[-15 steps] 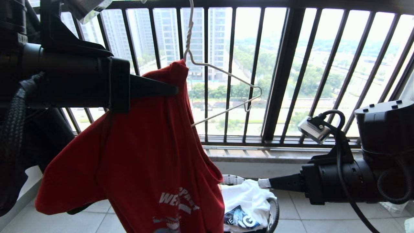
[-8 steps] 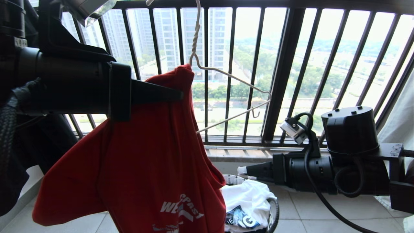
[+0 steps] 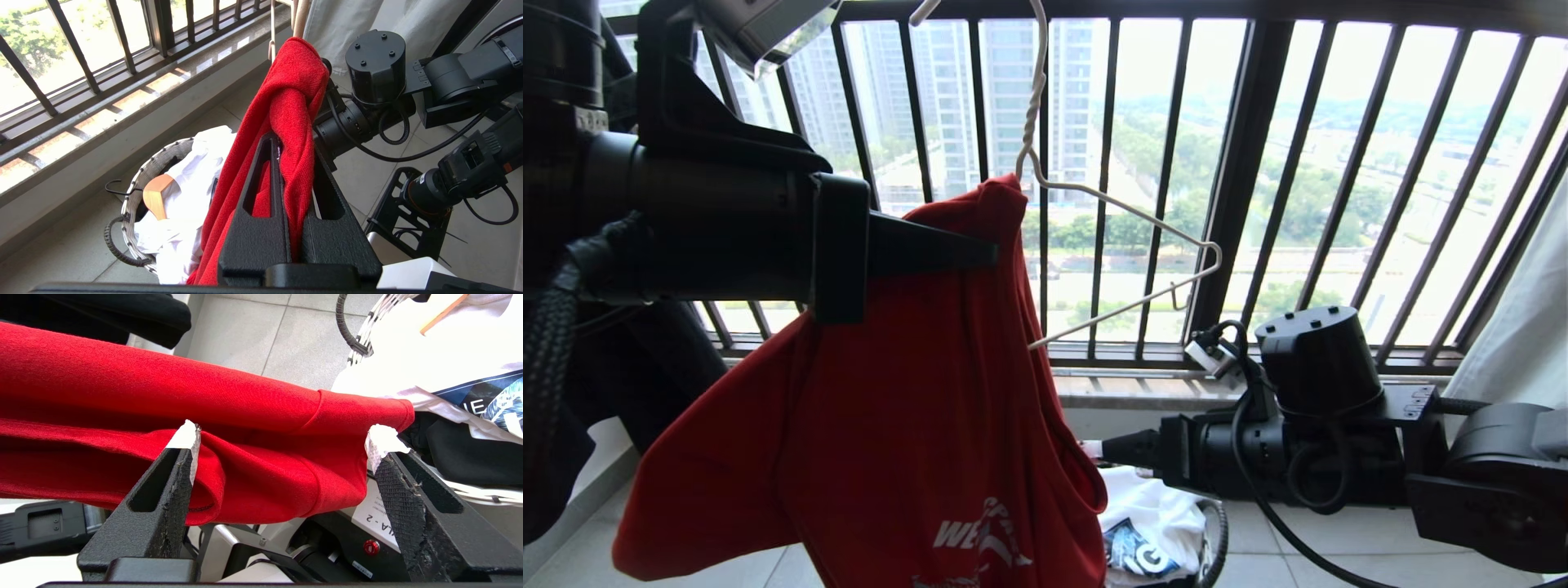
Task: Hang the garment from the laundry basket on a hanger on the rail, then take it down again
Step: Hang the clothes on the clothes rack
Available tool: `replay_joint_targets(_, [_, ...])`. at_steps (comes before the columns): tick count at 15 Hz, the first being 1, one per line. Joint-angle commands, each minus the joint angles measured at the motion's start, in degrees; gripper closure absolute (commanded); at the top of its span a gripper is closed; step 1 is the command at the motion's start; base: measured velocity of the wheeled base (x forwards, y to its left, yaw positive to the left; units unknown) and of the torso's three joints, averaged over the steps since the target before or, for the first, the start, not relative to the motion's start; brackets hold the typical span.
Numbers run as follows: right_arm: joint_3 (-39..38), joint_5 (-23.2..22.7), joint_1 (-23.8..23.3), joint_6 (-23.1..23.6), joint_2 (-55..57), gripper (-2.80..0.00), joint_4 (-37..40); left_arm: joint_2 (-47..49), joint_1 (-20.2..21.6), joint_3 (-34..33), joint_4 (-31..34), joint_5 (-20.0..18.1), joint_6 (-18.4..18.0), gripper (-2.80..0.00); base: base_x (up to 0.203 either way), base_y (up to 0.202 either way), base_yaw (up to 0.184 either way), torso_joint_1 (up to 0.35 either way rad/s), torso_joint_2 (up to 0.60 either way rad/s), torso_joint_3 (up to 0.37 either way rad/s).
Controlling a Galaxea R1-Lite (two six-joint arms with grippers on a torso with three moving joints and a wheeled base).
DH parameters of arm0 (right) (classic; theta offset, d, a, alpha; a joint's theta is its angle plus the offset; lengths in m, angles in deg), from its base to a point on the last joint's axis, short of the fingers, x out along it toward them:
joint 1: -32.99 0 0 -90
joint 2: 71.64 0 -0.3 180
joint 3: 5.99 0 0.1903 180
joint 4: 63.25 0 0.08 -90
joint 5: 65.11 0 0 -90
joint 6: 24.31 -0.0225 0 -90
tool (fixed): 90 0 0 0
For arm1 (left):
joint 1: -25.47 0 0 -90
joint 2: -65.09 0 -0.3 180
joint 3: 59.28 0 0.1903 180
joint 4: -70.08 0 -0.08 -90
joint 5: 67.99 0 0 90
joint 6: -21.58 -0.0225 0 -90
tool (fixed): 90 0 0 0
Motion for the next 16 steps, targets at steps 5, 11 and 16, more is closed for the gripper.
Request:
replay_joint_targets(5, [0.1,3.6,1.6,-0.1,0.8,-2.80,-0.2,0.1,0.0,-0.1,-0.6,-0.1,0.1,0.00,0.000,0.000,0.000,0.000,0.00,0.000])
replay_joint_targets(11, [-1.2,6.3,0.7,0.6,-1.9,-2.80,-3.3,0.1,0.0,-0.4,-0.6,-0.1,-0.1,0.00,0.000,0.000,0.000,0.000,0.00,0.000])
replay_joint_targets(16, [-2.4,6.1,0.5,2.4,-4.3,-2.80,-3.4,0.6,0.0,-0.4,-0.8,0.0,-0.1,0.00,0.000,0.000,0.000,0.000,0.00,0.000])
